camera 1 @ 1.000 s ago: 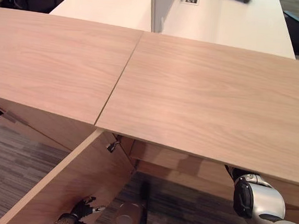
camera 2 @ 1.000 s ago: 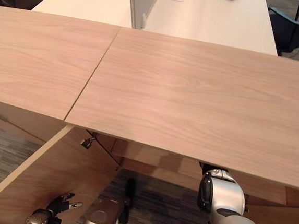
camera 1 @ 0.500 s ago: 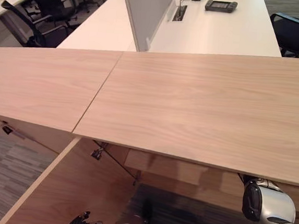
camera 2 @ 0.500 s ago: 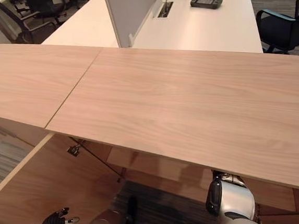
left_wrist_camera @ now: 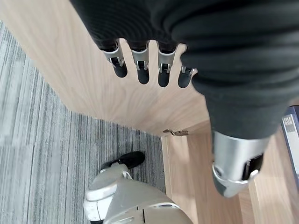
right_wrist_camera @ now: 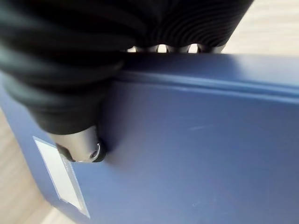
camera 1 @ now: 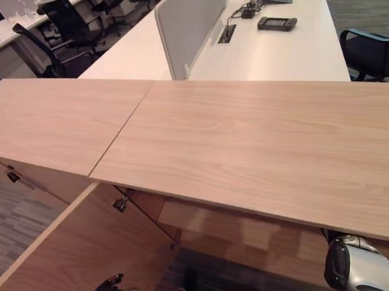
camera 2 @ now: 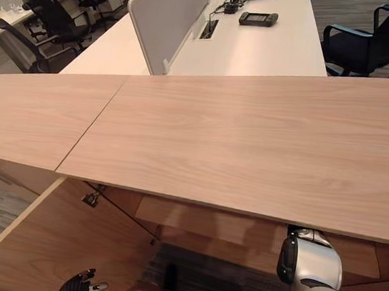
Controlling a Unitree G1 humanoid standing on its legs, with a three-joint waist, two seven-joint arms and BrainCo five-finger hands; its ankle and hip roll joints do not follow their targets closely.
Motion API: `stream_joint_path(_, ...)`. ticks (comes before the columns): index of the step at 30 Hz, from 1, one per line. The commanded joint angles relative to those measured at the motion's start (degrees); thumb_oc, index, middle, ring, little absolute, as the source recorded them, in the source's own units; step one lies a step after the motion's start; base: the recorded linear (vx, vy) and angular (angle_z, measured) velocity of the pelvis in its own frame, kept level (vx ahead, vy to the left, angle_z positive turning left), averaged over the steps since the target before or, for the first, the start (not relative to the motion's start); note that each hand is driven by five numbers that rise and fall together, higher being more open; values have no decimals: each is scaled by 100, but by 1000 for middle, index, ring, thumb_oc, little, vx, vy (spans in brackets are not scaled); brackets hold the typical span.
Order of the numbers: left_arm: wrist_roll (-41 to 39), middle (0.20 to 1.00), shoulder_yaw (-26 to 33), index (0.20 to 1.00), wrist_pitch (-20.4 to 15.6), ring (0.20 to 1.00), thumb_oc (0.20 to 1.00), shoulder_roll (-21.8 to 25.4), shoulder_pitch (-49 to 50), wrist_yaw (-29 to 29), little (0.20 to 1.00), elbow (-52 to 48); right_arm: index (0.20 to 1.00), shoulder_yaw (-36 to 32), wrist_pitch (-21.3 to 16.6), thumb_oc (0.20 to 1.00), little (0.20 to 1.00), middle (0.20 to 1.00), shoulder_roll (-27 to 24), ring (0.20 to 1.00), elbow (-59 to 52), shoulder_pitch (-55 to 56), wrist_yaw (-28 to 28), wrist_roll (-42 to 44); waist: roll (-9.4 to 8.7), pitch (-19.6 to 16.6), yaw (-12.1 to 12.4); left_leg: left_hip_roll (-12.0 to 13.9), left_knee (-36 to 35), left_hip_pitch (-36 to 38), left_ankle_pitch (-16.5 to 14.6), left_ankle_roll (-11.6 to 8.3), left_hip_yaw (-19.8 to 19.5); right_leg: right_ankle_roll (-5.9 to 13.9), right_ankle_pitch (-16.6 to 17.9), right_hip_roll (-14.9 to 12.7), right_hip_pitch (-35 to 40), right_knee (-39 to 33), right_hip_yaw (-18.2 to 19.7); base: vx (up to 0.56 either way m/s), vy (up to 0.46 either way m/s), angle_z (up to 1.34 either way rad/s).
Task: Put the empty folder in the office cabinet
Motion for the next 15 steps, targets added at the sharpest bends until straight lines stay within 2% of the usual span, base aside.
stream_joint_path(1,65,1000,-371,1000,32,1000,1000,20,-345,-36,1000,69,200,166,-192,200,200,200,-379,200,-80,-595,341,6,-213,400,7,468,1380,-194,-620,-339,346,-98,-1009,-4,487,75,-258,-95,-125,28)
stream_joint_path(2,100,1000,-382,1000,33,1000,1000,5,-345,-29,1000,99,200,200,-173,200,200,200,-351,200,-74,-591,345,-19,-247,421,23,321,1572,-201,-805,-317,225,-135,-974,-27,466,76,-217,-68,-115,34)
stream_joint_path(4,225,1000,-419,1000,18,1000,1000,-31,-362,-7,1000,232,200,282,-104,200,200,200,-285,200,-86,-594,384,-81,-335,473,26,-247,2093,-331,-1377,-176,-162,-183,-919,-77,369,87,-163,-57,-105,1)
stream_joint_path(5,292,1000,-447,1000,26,1000,1000,-49,-356,-22,1000,268,200,297,-42,200,200,200,-240,200,-60,-578,431,-95,-394,481,2,-451,2266,-375,-1575,-89,-191,-206,-905,-68,321,94,-169,1,-37,-26)
stream_joint_path(6,324,1000,-454,1000,34,1000,1000,-58,-317,-17,1000,281,200,321,5,200,200,200,-198,200,-69,-550,454,-146,-370,436,-51,-582,2033,-233,-1680,35,-117,-190,-900,15,274,112,-170,34,8,-19)
stream_joint_path(8,418,1000,-427,1000,53,1000,1000,-98,-217,-71,1000,358,200,330,50,200,200,200,-133,200,-84,-449,503,-174,-345,373,-62,-740,1673,-18,-1713,197,-17,-185,-896,131,238,193,-143,66,48,12)
stream_joint_path(10,417,1000,-308,1000,56,1000,1000,-79,-173,-21,1000,534,200,305,73,200,200,200,-20,200,-127,-323,515,-255,-423,351,-64,-851,1505,37,-1689,259,-74,-185,-866,175,197,253,-87,27,14,12)
stream_joint_path(12,450,1000,-210,1000,54,1000,1000,-43,-179,4,1000,661,200,354,101,200,200,200,135,200,-207,-227,495,-358,-573,309,-51,-867,1306,56,-1572,323,-21,-164,-770,164,81,297,-103,4,19,-26)
stream_joint_path(15,349,1000,-62,1000,29,1000,1000,-11,-191,71,1000,722,200,380,75,200,200,200,295,200,-389,-244,486,-462,-630,366,-6,-847,1023,196,-1517,396,127,-92,-751,97,-136,670,-161,-21,42,-18)
